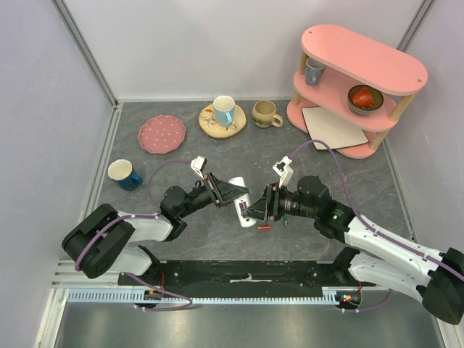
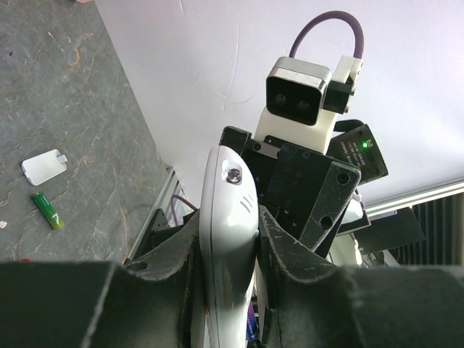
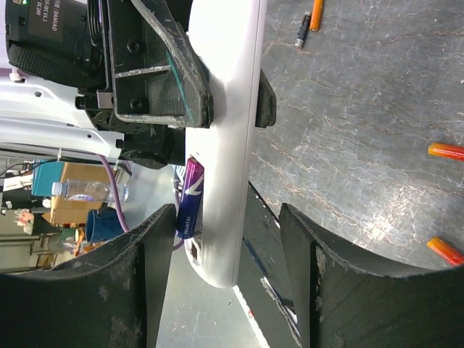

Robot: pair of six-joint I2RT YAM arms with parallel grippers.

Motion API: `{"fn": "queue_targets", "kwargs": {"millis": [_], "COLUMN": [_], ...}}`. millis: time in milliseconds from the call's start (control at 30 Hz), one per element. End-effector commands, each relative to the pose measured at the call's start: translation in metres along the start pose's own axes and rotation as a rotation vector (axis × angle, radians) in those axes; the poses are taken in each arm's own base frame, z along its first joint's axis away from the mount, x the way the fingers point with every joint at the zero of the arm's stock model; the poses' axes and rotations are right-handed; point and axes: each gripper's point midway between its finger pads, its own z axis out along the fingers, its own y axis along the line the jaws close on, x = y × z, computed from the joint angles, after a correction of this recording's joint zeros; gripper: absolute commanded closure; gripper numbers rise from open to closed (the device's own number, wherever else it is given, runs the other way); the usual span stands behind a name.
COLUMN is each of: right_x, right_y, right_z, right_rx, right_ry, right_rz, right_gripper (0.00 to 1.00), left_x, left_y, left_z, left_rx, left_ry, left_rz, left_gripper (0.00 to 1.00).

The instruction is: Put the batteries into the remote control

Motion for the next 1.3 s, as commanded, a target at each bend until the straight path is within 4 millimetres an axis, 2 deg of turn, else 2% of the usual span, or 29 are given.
{"fn": "queue_targets", "kwargs": {"millis": [0,500,1033,1200,1267], "right_x": [-0.009,0.000,0.000,0.000,0.000], "right_y": [0.008,-0.001,-0.009,-0.007,-0.004], "right_z": [0.003,0.008,0.017,0.017,0.017], "right_rx": [-0.034,-0.017,0.002,-0.006,-0.015], "right_ry": [-0.041,-0.011,-0.007,-0.004,0.000], "right_rz": [-0.003,0.026,0.067,0.068,0.064], "right_gripper": [0.35,0.48,0.64,0.58,0.48], "left_x": [-0.012,-0.013,-0.007,-0.007,-0.006], "left_y": [-0.097,-0.104,-0.107,-0.106,-0.104], "left_z": [-0.012,-0.012,-0.011,-0.012,-0.011], "left_rx": [0.383,0.401,0.414,0.410,0.404], "left_ry": [-0.053,-0.051,-0.036,-0.039,-0.039], "left_rz": [0.152,0.158,0.159,0.159,0.162], "left_gripper": [0.98,0.98,0.98,0.98,0.98]}}
